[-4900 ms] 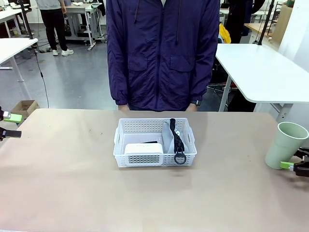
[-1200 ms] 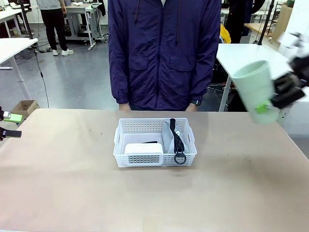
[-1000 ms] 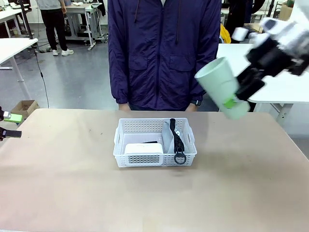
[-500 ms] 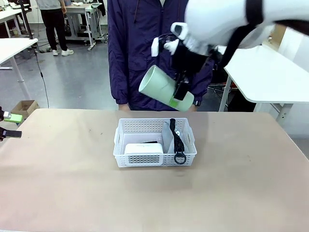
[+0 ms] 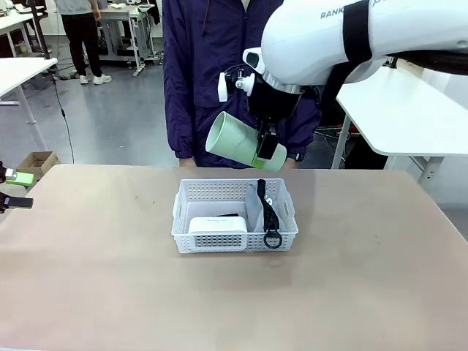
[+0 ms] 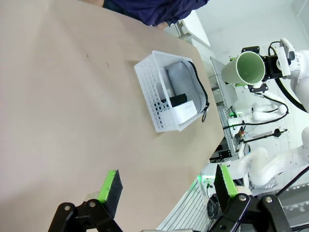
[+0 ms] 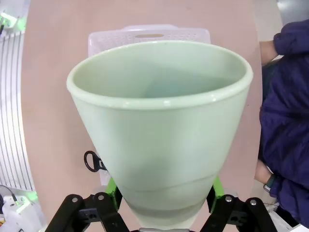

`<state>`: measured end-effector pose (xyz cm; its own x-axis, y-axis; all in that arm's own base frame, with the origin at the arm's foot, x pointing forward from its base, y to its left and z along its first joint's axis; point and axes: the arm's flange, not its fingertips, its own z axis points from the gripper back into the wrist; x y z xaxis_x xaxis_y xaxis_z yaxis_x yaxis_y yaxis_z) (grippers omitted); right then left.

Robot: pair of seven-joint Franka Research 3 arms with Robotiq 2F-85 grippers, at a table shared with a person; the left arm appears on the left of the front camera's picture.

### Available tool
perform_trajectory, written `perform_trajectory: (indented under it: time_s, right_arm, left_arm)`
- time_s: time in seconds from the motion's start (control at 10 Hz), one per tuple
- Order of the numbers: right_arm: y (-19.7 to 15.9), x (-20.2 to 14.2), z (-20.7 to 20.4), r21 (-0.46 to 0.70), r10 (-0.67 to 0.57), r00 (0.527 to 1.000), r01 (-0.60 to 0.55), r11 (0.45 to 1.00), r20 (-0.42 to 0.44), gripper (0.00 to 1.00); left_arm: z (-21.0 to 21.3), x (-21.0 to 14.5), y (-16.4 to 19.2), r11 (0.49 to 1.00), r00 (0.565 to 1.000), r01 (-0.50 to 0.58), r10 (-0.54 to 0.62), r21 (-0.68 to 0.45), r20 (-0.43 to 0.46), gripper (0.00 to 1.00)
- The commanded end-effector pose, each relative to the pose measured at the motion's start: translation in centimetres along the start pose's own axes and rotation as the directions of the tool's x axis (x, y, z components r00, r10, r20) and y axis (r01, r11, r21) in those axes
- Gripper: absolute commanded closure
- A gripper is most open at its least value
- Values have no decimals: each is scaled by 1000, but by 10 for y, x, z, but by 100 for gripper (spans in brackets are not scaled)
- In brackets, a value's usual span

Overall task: Efficiently arrange items inside the basket to fit them all.
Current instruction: Pick up the Reusable plastic cup and place it inside the Organizing basket.

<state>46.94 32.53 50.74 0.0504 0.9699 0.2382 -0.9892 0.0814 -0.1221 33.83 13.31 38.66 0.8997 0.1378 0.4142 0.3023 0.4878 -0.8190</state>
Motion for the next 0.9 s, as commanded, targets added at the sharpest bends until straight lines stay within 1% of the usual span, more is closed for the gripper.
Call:
perform_trajectory:
  time_s: [0.0,0.1,0.2,0.3,0.4,0.5,0.6,0.8]
  right_arm:
    - [7,10,-5,-170,97,991,-111,979,-89,18]
    - [8,31,-18,-206,123,985,-146,968,-121,18]
    - [11,51,-31,-206,136,986,-154,966,-100,18]
    - [17,64,-43,-201,125,987,-142,969,-96,18]
    - [23,72,-54,-157,98,990,-113,981,-98,18]
    - [28,77,-65,-140,52,990,-70,988,-135,18]
    - [33,86,-78,-136,25,981,-51,989,-190,18]
    - [31,92,-102,-106,-26,968,-1,994,-248,18]
  left_arm:
    - [1,-6,-3,1000,1000,-2,2,3,-4,0]
    - [1,-6,-3,1000,1000,-2,2,3,-4,0]
    - [1,-6,-3,1000,1000,-2,2,3,-4,0]
    - [1,-6,-3,1000,1000,-2,2,3,-4,0]
    - [1,-6,-3,1000,1000,-2,2,3,-4,0]
    - [1,-6,-3,1000,1000,-2,2,3,-4,0]
    - [1,-6,-3,1000,1000,-2,2,3,-4,0]
    - [1,-6,-3,1000,1000,-2,2,3,-4,0]
